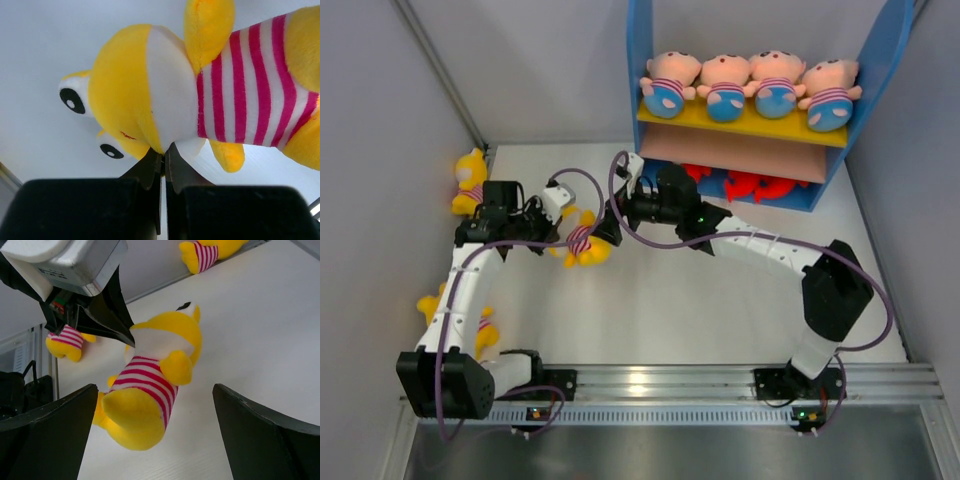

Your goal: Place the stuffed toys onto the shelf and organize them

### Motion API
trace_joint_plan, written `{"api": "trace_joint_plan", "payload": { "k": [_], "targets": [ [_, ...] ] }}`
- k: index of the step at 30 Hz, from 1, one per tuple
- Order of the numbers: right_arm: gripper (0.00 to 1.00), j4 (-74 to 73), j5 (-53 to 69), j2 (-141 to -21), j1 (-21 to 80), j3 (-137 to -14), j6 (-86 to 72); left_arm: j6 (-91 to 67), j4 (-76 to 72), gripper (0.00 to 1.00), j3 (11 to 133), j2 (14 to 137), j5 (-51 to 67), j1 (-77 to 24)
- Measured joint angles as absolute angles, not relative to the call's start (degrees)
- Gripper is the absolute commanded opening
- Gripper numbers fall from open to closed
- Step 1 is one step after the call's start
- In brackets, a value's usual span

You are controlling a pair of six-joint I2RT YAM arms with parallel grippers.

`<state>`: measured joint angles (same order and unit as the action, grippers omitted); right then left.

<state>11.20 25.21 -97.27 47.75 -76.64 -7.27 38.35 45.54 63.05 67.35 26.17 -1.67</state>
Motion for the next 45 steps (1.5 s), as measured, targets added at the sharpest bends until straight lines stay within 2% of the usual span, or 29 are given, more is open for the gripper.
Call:
{"api": "trace_joint_plan", "payload": {
  "k": [10, 13, 16, 17, 18, 19, 20, 21, 22, 23, 24, 25, 26, 28, 33, 36, 41, 45],
  "targets": [
    [0.99, 10.2, 26.8, -101.1, 50.2, -77.8, -8.7, 37.5, 46.4, 0.00, 63.0, 67.4, 26.4, -1.7],
    [0.96, 9.0, 26.6, -102.7, 50.9, -77.8, -8.6, 37.4, 46.6, 0.00, 63.0, 67.4, 26.3, -1.7],
    [0.78, 7.9, 25.8, -103.7, 51.0, -77.8, -8.8, 37.4, 46.7, 0.00, 63.0, 67.4, 26.1, -1.7],
    [0.69, 7.6, 25.4, -103.9, 51.0, -77.8, -9.0, 37.4, 46.7, 0.00, 63.0, 67.4, 26.1, -1.7],
    [0.46, 7.6, 24.9, -104.1, 51.0, -77.8, -9.2, 37.3, 46.7, 0.00, 63.0, 67.4, 26.2, -1.7],
    [0.32, 7.9, 24.5, -104.2, 51.0, -77.7, -9.5, 37.1, 46.7, 0.00, 63.0, 67.4, 26.2, -1.7],
    [0.08, 8.0, 24.2, -104.3, 51.0, -77.6, -10.0, 36.9, 46.7, 0.00, 63.0, 67.4, 26.3, -1.7],
    [0.00, 8.4, 23.8, -104.3, 51.0, -77.3, -10.4, 36.7, 46.7, 0.00, 63.0, 67.4, 26.4, -1.7],
    [0.00, 8.6, 23.6, -104.3, 51.0, -77.1, -11.0, 36.4, 46.7, 0.00, 63.0, 67.4, 26.6, -1.7],
    [0.00, 9.0, 23.2, -104.3, 51.0, -76.7, -11.7, 36.0, 46.7, 0.10, 63.0, 67.4, 26.7, -1.7],
    [0.00, 9.7, 22.8, -104.3, 50.9, -76.1, -12.3, 35.8, 46.7, 0.32, 63.0, 67.4, 26.6, -1.7],
    [0.00, 11.2, 22.4, -104.1, 50.8, -74.9, -12.8, 35.6, 46.7, 0.62, 63.1, 67.4, 26.5, -1.7],
    [0.00, 12.4, 22.0, -103.3, 50.5, -72.8, -13.5, 34.8, 46.8, 0.75, 63.2, 67.4, 26.0, -1.7],
    [0.00, 14.7, 21.5, -100.8, 49.5, -67.3, -15.6, 33.0, 47.0, 0.90, 64.0, 67.4, 25.4, -1.7],
    [0.00, 17.5, 20.3, -87.0, 40.2, -49.1, -19.1, 28.7, 47.2, 0.92, 67.0, 67.4, 21.8, -1.7],
    [0.00, 16.6, 18.3, -75.2, 32.1, -42.8, -18.5, 26.8, 47.2, 0.92, 67.5, 67.4, 19.6, -1.7],
    [0.00, 16.5, 16.5, -57.0, 21.3, -38.7, -16.4, 25.1, 47.6, 0.92, 67.5, 67.8, 18.2, -1.7],
    [0.00, 16.1, 17.5, -55.2, 10.3, -39.9, -16.3, 24.1, 47.8, 0.93, 67.5, 68.6, 17.9, -1.7]
  ]
}}
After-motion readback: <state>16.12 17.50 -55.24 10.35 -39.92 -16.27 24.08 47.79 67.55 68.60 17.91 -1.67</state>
